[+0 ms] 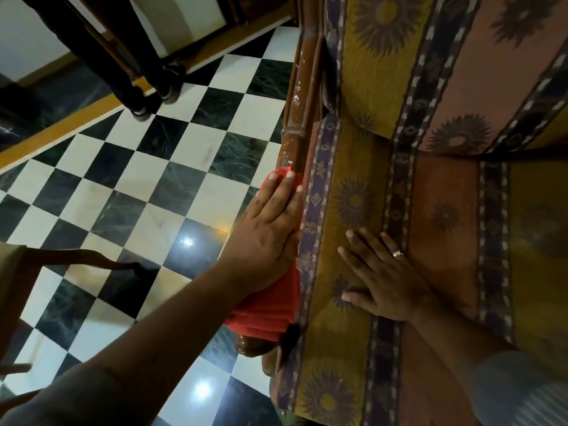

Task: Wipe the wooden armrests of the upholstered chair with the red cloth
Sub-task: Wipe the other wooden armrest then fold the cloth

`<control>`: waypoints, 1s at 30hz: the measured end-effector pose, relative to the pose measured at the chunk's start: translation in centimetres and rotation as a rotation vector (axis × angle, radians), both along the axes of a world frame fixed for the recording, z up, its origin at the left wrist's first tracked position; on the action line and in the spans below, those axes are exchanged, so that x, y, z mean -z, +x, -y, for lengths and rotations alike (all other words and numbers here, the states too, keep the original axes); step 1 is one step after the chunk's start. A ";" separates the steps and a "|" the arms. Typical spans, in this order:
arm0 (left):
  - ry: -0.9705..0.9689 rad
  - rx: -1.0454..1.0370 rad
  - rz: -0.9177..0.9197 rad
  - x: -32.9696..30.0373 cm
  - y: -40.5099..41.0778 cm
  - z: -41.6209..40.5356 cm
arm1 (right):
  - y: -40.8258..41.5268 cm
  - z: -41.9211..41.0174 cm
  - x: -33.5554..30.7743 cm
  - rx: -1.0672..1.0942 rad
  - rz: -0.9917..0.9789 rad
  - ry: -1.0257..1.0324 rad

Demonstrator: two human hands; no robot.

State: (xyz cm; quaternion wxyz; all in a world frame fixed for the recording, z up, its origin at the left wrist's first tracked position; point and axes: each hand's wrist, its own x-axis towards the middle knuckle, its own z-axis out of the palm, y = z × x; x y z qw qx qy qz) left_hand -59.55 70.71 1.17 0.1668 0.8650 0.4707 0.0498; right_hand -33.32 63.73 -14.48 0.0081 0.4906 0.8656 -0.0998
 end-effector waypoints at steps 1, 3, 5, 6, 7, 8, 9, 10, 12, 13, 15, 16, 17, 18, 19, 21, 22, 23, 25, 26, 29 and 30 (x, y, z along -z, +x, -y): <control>0.008 0.001 0.011 0.1 0.1 -0.3 | 0.0 0.1 -0.1 0.002 -0.006 -0.006; 0.013 -0.032 0.037 -0.1 0.5 -1.1 | -0.1 0.0 -0.2 0.013 -0.021 -0.008; -0.019 -0.130 0.074 -0.4 1.6 -1.9 | -0.1 0.0 -0.3 0.019 -0.023 -0.004; -0.035 -0.179 0.084 -0.5 2.1 -2.1 | -0.2 -0.1 -0.3 0.020 -0.022 -0.004; -0.041 -0.217 0.084 -0.5 2.5 -2.1 | -0.1 -0.2 -0.3 0.024 -0.019 -0.003; -0.039 -0.235 0.079 -0.5 2.8 -2.0 | -0.1 -0.3 -0.4 0.027 -0.020 -0.002; -0.032 -0.234 0.074 -0.5 2.8 -1.8 | -0.1 -0.3 -0.6 0.029 -0.014 -0.008; -0.025 -0.219 0.067 -0.5 2.7 -1.6 | -0.2 -0.5 -0.7 0.025 -0.007 -0.013; 0.000 -0.181 0.047 -0.6 2.4 -1.1 | -0.3 -0.7 -0.9 0.016 -0.006 -0.023; 0.008 -0.157 0.031 -0.6 2.3 -0.7 | -0.2 -0.7 -1.1 -0.004 0.000 -0.032; 0.043 -0.080 -0.026 -0.5 2.2 -0.2 | 0.0 -1.2 -0.9 -0.048 0.010 -0.021; 0.059 -0.048 -0.049 -0.5 2.1 -0.1 | 0.2 -1.7 -0.9 -0.067 0.016 -0.010; 0.075 -0.029 -0.064 -0.5 1.8 -0.2 | 0.0 -2.6 -1.1 -0.085 0.022 0.001; 0.085 -0.021 -0.078 -0.4 1.7 -0.4 | -0.2 -3.5 -1.3 -0.095 0.016 0.004; 0.094 -0.020 -0.091 -0.3 1.9 -0.4 | -0.2 -4.2 -1.3 -0.089 0.015 -0.005; 0.079 -0.040 -0.085 -0.3 2.1 -0.1 | -0.5 -4.5 -1.3 -0.034 -0.002 -0.021; 0.075 -0.051 -0.066 -0.4 2.3 0.1 | -0.6 -4.0 -1.0 -0.013 -0.022 -0.020; 0.065 -0.073 -0.042 -0.5 2.5 0.4 | -0.6 -3.5 -0.7 0.011 -0.049 -0.009; 0.045 -0.098 0.015 -0.3 2.8 0.2 | -0.5 -3.5 -0.3 0.020 -0.063 0.027; 0.035 -0.121 0.054 0.0 2.9 0.5 | -0.3 -2.9 -0.1 0.029 -0.072 0.012; -0.003 -0.206 0.169 -0.4 2.7 -2.8 | -0.6 -5.5 -0.5 0.046 -0.090 0.022; -0.024 -0.226 0.188 -0.3 2.8 -2.8 | -0.8 -5.4 -0.5 0.033 -0.087 0.008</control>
